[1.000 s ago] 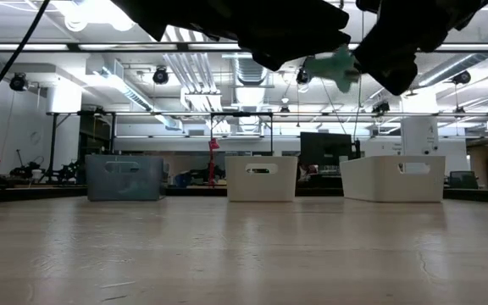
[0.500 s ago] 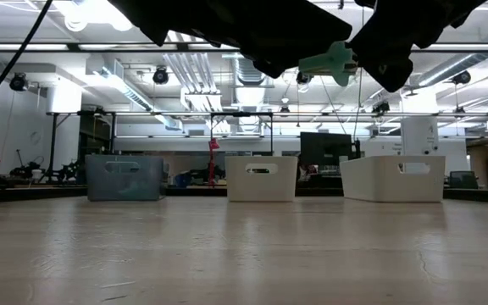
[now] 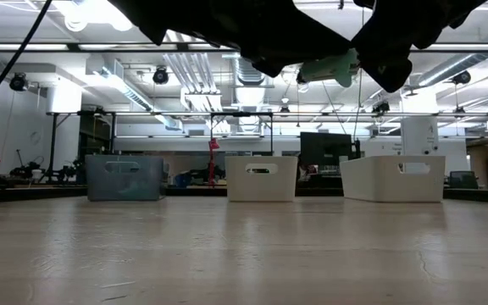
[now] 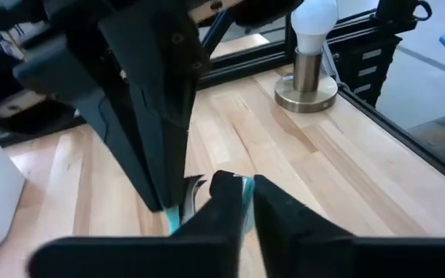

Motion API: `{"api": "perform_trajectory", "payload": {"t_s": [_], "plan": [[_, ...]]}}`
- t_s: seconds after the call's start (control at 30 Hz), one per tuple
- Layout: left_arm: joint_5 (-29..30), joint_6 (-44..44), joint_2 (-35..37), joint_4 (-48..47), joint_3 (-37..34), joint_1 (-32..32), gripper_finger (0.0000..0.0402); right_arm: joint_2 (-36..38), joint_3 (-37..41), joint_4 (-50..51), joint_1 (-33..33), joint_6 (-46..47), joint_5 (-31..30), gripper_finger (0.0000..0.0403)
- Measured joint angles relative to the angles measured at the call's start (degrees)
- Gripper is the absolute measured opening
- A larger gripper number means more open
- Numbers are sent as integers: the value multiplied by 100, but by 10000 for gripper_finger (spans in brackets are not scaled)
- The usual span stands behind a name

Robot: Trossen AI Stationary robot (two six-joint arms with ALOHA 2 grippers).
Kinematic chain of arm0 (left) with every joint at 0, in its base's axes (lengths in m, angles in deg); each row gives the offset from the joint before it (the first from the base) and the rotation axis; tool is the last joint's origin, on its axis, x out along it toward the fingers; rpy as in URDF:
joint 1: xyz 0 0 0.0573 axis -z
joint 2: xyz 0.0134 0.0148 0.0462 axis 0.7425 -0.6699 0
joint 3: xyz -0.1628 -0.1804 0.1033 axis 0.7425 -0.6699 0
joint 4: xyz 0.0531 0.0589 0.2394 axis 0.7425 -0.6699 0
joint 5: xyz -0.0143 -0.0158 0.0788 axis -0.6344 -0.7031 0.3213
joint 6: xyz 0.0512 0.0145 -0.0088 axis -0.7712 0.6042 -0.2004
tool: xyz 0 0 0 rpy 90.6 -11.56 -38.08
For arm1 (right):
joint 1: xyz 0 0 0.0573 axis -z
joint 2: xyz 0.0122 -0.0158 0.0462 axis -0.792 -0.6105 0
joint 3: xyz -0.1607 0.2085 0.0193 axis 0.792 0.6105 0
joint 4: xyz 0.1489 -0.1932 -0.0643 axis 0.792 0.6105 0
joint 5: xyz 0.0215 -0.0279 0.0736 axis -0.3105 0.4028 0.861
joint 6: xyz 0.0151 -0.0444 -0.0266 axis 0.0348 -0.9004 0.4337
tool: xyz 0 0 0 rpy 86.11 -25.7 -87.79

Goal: Pick and place Stapler, Stapler remover, tape
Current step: Put the light blue staple remover into the black bin

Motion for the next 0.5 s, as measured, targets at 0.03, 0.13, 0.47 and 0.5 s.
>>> {"api": "perform_trajectory", "payload": {"t_s": [0.03, 0.13, 0.47, 0.5], "plan": [[-3, -30, 0, 24, 2, 0, 21, 0, 0, -6, 0, 0, 0, 8], [-43, -48, 0, 43, 9, -8, 8, 0, 0, -26, 4, -23, -2, 8], [-116, -39, 18, -55, 9, -4, 4, 0, 0, -7, 2, -108, -6, 11], [-181, -17, 24, -188, 0, -2, 3, 1, 0, 29, 2, -110, -14, 15]]}}
